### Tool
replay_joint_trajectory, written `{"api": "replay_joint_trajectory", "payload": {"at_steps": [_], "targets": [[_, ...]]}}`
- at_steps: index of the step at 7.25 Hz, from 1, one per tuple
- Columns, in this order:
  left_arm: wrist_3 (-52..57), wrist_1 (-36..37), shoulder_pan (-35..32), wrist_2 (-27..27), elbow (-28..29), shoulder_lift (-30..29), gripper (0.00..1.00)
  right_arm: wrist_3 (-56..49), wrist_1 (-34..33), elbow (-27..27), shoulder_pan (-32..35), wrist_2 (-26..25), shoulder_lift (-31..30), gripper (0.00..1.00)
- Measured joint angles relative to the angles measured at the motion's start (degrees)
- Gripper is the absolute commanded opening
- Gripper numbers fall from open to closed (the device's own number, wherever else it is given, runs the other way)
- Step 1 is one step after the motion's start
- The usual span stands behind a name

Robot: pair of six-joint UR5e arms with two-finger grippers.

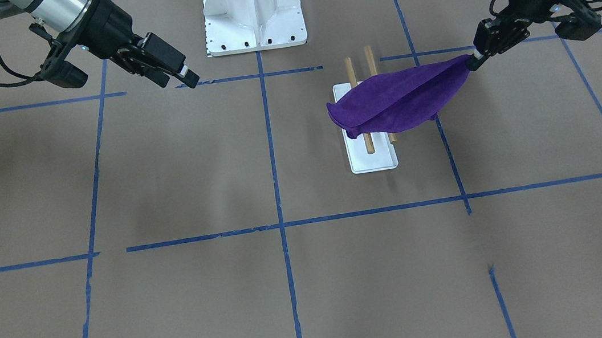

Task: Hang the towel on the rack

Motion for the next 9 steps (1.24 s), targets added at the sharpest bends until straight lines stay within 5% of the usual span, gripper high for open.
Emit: {"api": "replay_joint_trajectory", "payload": {"at_steps": [5, 9], "targets": [[4.7, -0.2, -0.7, 0.5, 2.4, 0.5, 1.0, -7.1, 0.4, -0.1, 6.2, 3.0, -8.1, 1.0], [46.5, 0.1, -14.1, 2.0, 11.7, 4.2, 1.0, -43.7, -0.3, -2.9, 20.0, 7.3, -26.5, 1.0]]}}
